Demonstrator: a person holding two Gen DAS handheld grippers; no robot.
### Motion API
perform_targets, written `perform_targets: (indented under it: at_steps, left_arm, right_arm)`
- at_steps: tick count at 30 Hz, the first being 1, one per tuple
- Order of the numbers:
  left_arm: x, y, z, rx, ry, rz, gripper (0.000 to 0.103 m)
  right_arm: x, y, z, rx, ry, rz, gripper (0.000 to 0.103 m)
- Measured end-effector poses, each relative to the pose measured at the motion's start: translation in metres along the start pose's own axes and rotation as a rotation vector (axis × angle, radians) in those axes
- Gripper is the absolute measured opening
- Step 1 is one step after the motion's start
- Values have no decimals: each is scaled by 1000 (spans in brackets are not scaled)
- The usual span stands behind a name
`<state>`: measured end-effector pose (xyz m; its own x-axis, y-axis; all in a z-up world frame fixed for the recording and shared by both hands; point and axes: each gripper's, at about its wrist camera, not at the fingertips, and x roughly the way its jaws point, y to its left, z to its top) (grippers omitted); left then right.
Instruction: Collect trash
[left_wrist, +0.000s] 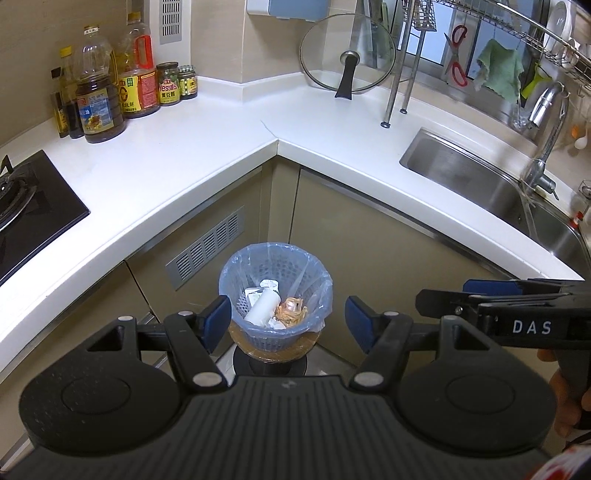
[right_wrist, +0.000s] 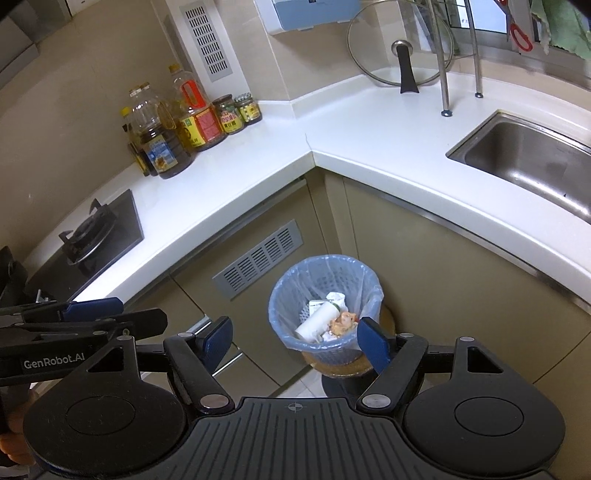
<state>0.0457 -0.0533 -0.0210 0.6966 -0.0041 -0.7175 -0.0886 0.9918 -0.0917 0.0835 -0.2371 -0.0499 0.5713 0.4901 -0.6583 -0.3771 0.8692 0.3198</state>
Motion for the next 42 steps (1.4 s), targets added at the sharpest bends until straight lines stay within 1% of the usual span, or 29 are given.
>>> perform_targets:
  at_steps: [13, 42]
  left_arm:
    - [-9, 4, -3, 0, -15, -8, 66]
    - [-19, 1, -12, 6, -18, -14, 66]
  right_arm:
    - [-5, 14, -7, -13, -14, -13, 74]
    - [-13, 15, -14, -13, -24, -15, 74]
